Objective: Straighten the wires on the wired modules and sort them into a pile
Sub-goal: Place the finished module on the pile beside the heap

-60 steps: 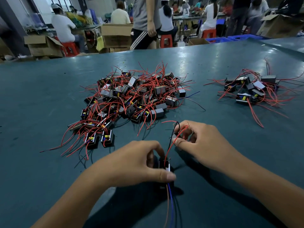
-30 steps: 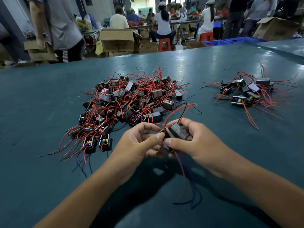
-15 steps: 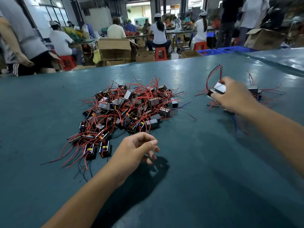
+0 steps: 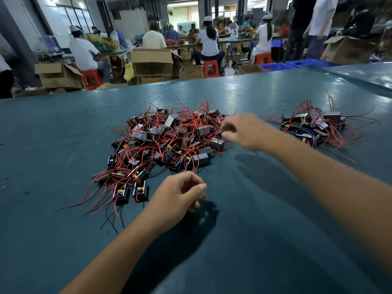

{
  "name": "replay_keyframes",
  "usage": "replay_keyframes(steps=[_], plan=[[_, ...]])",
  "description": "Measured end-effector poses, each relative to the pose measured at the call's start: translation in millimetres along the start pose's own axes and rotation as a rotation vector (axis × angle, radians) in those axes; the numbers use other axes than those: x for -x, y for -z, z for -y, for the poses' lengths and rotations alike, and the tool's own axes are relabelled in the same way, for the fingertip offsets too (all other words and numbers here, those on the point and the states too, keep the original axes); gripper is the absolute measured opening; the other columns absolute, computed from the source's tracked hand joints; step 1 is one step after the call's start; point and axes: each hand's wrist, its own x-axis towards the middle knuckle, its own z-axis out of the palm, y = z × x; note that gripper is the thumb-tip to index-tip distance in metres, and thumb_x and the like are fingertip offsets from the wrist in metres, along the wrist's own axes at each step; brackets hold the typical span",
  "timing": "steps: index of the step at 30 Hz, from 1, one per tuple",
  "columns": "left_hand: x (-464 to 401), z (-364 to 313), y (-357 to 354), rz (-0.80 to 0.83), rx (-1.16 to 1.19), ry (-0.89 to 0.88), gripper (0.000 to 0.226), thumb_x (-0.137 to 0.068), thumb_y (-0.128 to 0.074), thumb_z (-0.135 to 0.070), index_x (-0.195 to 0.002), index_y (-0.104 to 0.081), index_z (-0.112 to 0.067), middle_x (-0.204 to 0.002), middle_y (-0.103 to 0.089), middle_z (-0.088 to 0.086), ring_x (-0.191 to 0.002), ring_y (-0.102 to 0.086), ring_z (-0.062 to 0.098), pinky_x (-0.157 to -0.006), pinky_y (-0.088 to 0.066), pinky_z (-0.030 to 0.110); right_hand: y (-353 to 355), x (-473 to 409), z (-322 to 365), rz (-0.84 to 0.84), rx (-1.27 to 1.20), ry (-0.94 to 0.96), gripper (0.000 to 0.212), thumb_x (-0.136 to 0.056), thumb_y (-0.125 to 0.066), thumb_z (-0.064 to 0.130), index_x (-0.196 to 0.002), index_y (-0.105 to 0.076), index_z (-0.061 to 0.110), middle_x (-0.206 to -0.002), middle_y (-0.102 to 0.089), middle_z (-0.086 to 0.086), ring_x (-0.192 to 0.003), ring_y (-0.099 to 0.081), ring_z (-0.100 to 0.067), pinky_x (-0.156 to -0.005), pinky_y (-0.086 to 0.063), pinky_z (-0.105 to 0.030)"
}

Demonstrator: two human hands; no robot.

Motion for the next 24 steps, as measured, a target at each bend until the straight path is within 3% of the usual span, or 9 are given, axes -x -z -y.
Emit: replay_keyframes(steps=[3, 5, 10, 14, 17, 20, 24], plan=[[4.0, -0.7, 4.1, -0.017, -0.406, -0.143, 0.009, -0.097, -0.063, -0.031, -0.089, -0.064, -0.027, -0.076, -0.066, -0.011, -0.073, -0.062, 0.003, -0.064, -0.049, 0.015, -35.1, -8.1, 21.8, 0.081, 0.041, 0.131, 0.029, -0.091, -0.066, 0.032, -0.116, -0.062, 0.016, -0.11, -0.062, -0.003, -0.099, -0.058, -0.02, -0.088, -0.048, -0.033], [5.6, -4.1, 5.2, 0.021, -0.518, -0.192, 0.008, -0.097, -0.063, -0.031, -0.092, -0.064, -0.025, -0.081, -0.064, -0.014, -0.078, -0.059, 0.001, -0.065, -0.045, 0.013, -51.1, -12.8, 27.6, 0.123, 0.086, 0.135, 0.029, -0.088, -0.07, 0.036, -0.109, -0.059, 0.019, -0.105, -0.056, -0.002, -0.098, -0.056, -0.023, -0.086, -0.05, -0.038], [5.7, -8.7, 6.3, 0.059, -0.577, -0.246, 0.011, -0.098, -0.06, -0.03, -0.096, -0.064, -0.02, -0.087, -0.064, -0.011, -0.08, -0.057, 0.005, -0.072, -0.048, 0.025, -69.4, -15.9, 26.8, 0.059, 0.186, 0.182, 0.034, -0.086, -0.071, 0.042, -0.102, -0.05, 0.021, -0.103, -0.058, -0.004, -0.098, -0.054, -0.026, -0.077, -0.045, -0.035], [5.9, -8.2, 6.1, 0.042, -0.595, -0.249, 0.012, -0.098, -0.06, -0.031, -0.094, -0.063, -0.02, -0.085, -0.063, -0.011, -0.079, -0.056, 0.006, -0.073, -0.048, 0.03, -66.2, -8.3, 25.7, 0.063, 0.193, 0.195, 0.034, -0.086, -0.07, 0.041, -0.098, -0.045, 0.02, -0.1, -0.056, 0.0, -0.097, -0.052, -0.023, -0.081, -0.045, -0.037], [5.1, -6.1, 7.4, 0.007, -0.59, -0.244, 0.012, -0.098, -0.06, -0.031, -0.093, -0.063, -0.02, -0.085, -0.064, -0.01, -0.078, -0.057, 0.007, -0.073, -0.05, 0.034, -50.4, 3.9, 25.7, 0.066, 0.063, 0.13, 0.03, -0.086, -0.071, 0.035, -0.095, -0.046, 0.021, -0.088, -0.058, 0.002, -0.086, -0.054, -0.024, -0.073, -0.045, -0.036], [4.7, -4.3, 9.7, -0.002, -0.583, -0.231, 0.012, -0.098, -0.06, -0.031, -0.096, -0.063, -0.019, -0.088, -0.065, -0.009, -0.081, -0.058, 0.009, -0.074, -0.05, 0.035, -32.5, 20.8, 26.3, -0.035, -0.067, 0.142, 0.025, -0.086, -0.073, 0.027, -0.101, -0.056, 0.018, -0.089, -0.06, 0.005, -0.087, -0.057, -0.021, -0.079, -0.048, -0.035], [4.1, -2.7, 6.8, 0.025, -0.593, -0.189, 0.014, -0.098, -0.06, -0.036, -0.103, -0.064, -0.023, -0.091, -0.064, -0.012, -0.084, -0.058, 0.003, -0.077, -0.05, 0.027, -20.8, 49.2, 28.9, -0.222, -0.304, 0.171, 0.024, -0.082, -0.077, 0.016, -0.103, -0.065, 0.018, -0.089, -0.064, 0.011, -0.079, -0.06, -0.012, -0.073, -0.045, -0.018]])
